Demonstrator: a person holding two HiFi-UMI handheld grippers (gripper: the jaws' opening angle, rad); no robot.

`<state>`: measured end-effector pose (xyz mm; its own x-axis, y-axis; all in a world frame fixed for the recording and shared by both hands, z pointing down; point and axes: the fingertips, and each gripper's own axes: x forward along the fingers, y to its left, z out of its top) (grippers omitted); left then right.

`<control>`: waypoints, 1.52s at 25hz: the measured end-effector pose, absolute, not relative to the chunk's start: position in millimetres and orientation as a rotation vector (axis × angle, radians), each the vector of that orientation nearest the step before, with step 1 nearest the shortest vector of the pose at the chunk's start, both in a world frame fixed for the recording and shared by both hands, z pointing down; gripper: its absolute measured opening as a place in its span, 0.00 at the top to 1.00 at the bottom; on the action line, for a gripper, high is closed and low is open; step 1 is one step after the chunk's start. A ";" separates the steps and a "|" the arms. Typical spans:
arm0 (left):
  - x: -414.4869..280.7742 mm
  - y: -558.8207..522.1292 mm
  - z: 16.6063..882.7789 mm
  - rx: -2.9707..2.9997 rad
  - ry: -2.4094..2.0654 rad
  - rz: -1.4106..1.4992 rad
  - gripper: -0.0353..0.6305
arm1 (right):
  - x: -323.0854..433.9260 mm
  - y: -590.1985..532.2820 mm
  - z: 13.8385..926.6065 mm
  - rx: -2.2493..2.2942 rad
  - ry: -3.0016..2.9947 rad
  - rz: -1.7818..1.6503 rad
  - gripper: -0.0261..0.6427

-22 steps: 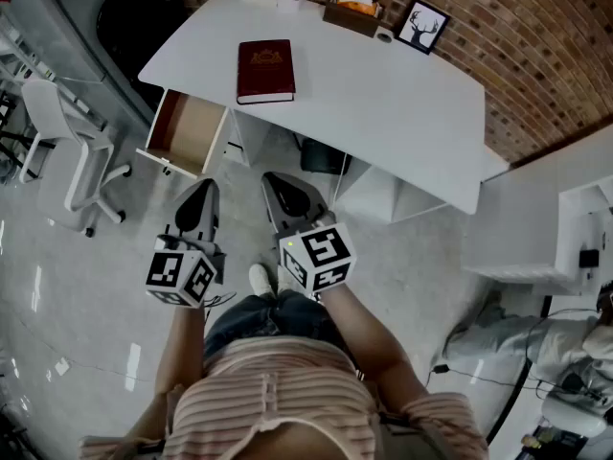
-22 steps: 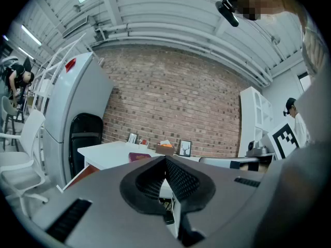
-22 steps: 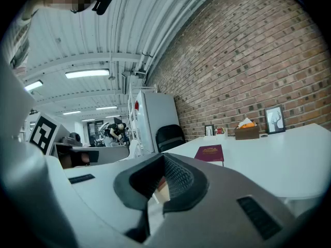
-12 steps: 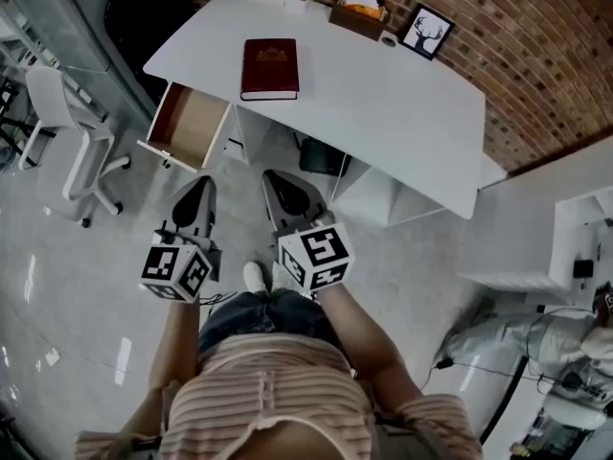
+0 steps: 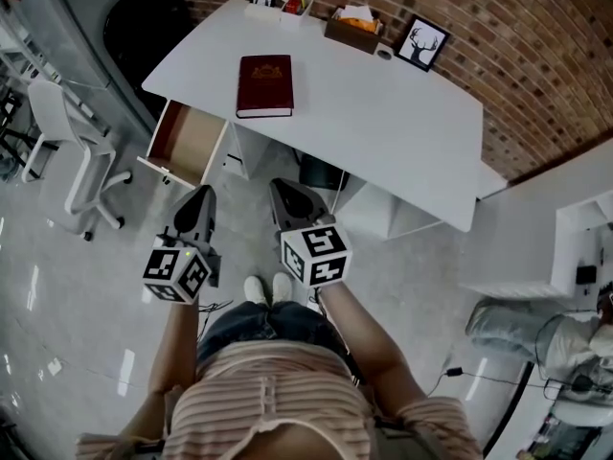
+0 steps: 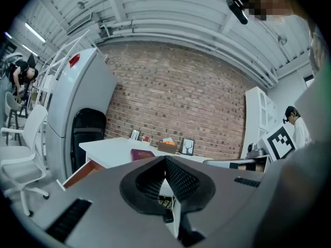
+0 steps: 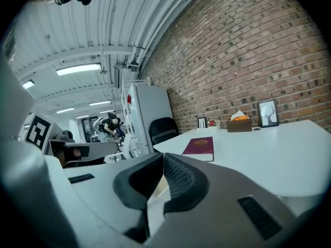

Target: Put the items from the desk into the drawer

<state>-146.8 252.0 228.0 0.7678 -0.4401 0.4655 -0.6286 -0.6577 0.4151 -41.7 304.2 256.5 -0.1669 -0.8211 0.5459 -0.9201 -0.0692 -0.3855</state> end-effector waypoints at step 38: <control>-47.5 43.1 396.0 2.251 -0.739 0.623 0.93 | 82.6 127.0 411.8 1.937 -1.763 1.162 0.94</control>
